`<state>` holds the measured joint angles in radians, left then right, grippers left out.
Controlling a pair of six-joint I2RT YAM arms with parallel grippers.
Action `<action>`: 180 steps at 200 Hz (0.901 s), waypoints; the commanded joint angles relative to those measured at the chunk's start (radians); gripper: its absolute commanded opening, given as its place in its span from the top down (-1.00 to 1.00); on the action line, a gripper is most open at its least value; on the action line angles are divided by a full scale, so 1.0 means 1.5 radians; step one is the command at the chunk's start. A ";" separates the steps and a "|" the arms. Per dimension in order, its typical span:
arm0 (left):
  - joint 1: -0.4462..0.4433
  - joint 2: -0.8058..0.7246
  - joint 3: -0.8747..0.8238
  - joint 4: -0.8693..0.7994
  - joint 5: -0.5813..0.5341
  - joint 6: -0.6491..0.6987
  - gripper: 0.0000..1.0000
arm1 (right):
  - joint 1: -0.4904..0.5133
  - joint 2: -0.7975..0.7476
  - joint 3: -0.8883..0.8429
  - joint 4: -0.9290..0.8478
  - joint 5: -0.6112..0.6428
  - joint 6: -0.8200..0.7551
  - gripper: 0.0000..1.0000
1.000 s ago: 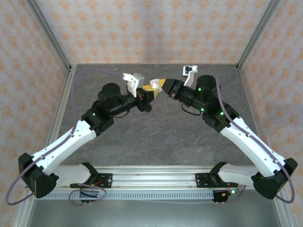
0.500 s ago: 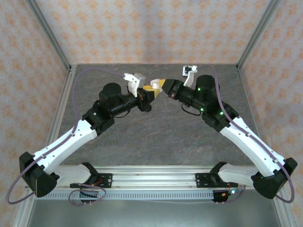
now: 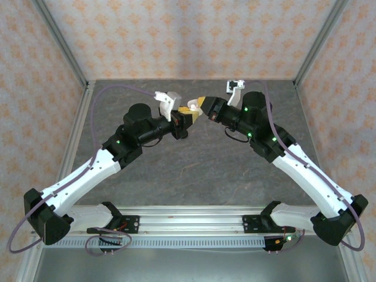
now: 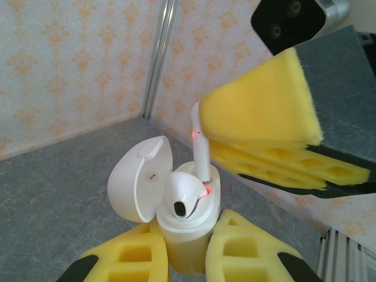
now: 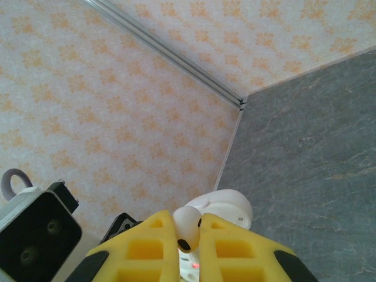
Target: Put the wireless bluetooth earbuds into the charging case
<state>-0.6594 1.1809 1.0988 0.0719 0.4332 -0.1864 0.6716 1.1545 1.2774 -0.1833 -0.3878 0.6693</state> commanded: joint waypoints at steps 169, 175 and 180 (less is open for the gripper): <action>-0.004 -0.007 0.017 0.024 -0.009 -0.001 1.00 | 0.002 -0.024 0.013 -0.063 -0.048 -0.051 0.83; -0.004 -0.007 0.018 0.024 -0.009 -0.001 1.00 | 0.003 -0.022 0.014 -0.066 -0.052 -0.052 0.83; -0.004 -0.007 0.017 0.023 -0.009 -0.003 1.00 | 0.002 -0.021 0.015 -0.069 -0.055 -0.052 0.83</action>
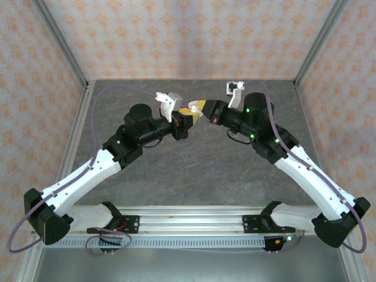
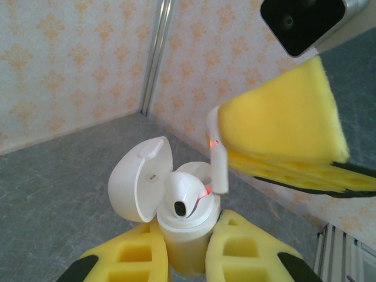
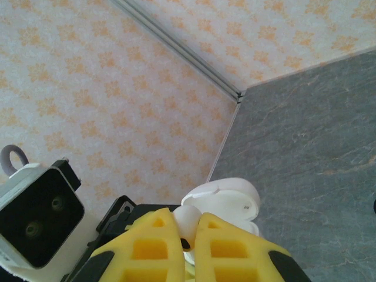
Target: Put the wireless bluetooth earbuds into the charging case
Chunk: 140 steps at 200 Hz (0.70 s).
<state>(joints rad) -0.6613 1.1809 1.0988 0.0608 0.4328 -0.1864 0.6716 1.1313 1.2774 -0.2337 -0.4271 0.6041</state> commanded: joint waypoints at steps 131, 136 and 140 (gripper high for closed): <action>-0.010 -0.021 0.008 0.019 -0.007 0.000 1.00 | 0.002 0.006 0.075 -0.063 0.020 -0.072 0.84; -0.011 -0.021 0.007 0.018 -0.008 0.000 1.00 | 0.002 0.009 0.076 -0.062 0.018 -0.073 0.84; -0.011 -0.022 0.007 0.017 -0.008 0.000 1.00 | 0.002 0.012 0.078 -0.063 0.016 -0.074 0.84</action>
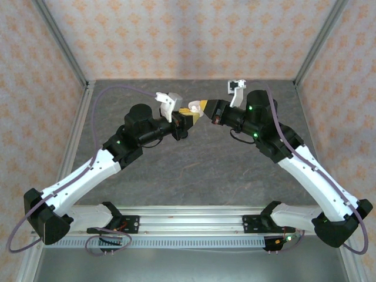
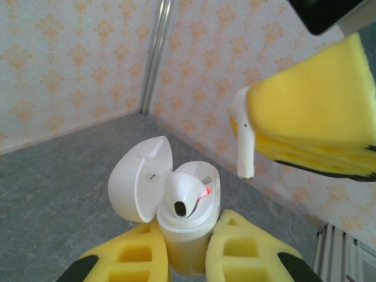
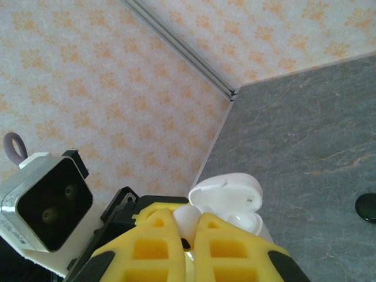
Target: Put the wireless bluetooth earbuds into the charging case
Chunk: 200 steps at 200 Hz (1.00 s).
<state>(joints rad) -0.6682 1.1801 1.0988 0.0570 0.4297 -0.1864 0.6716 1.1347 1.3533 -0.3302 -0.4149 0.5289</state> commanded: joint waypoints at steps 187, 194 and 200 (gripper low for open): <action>-0.008 -0.019 0.014 0.031 -0.013 -0.003 1.00 | 0.002 -0.007 -0.006 -0.031 0.003 -0.045 0.86; -0.007 -0.018 0.014 0.031 -0.011 -0.004 1.00 | 0.002 -0.005 -0.004 -0.026 0.006 -0.042 0.86; -0.008 -0.017 0.014 0.031 -0.010 -0.004 1.00 | 0.002 -0.004 -0.001 -0.023 0.008 -0.040 0.86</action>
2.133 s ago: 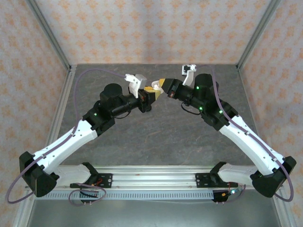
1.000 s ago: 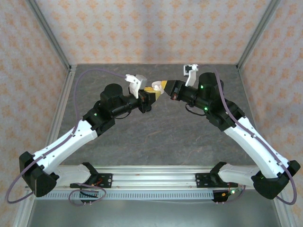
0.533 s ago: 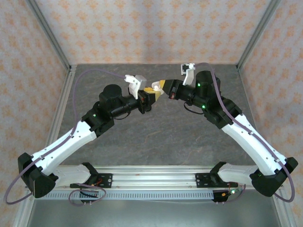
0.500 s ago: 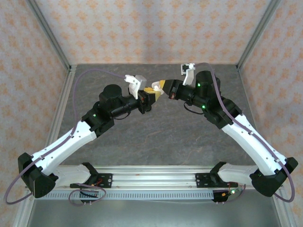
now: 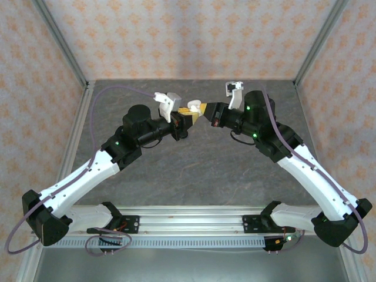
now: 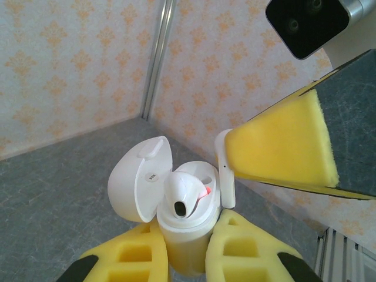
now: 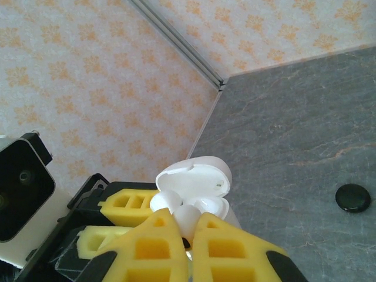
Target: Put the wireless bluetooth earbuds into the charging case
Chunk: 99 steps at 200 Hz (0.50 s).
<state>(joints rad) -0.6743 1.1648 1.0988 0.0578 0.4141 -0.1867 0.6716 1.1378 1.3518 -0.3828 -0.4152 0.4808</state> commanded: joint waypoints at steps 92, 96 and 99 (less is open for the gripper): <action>-0.003 -0.006 0.010 0.025 0.000 -0.003 1.00 | 0.002 0.010 0.046 0.038 0.019 -0.013 0.87; -0.003 -0.006 0.010 0.024 0.000 -0.003 1.00 | 0.002 0.013 0.046 0.037 0.018 -0.013 0.87; -0.004 -0.006 0.011 0.025 0.000 -0.003 1.00 | 0.002 0.014 0.046 0.037 0.016 -0.013 0.87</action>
<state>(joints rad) -0.6743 1.1648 1.0988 0.0578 0.4145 -0.1867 0.6716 1.1419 1.3834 -0.3733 -0.3996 0.4805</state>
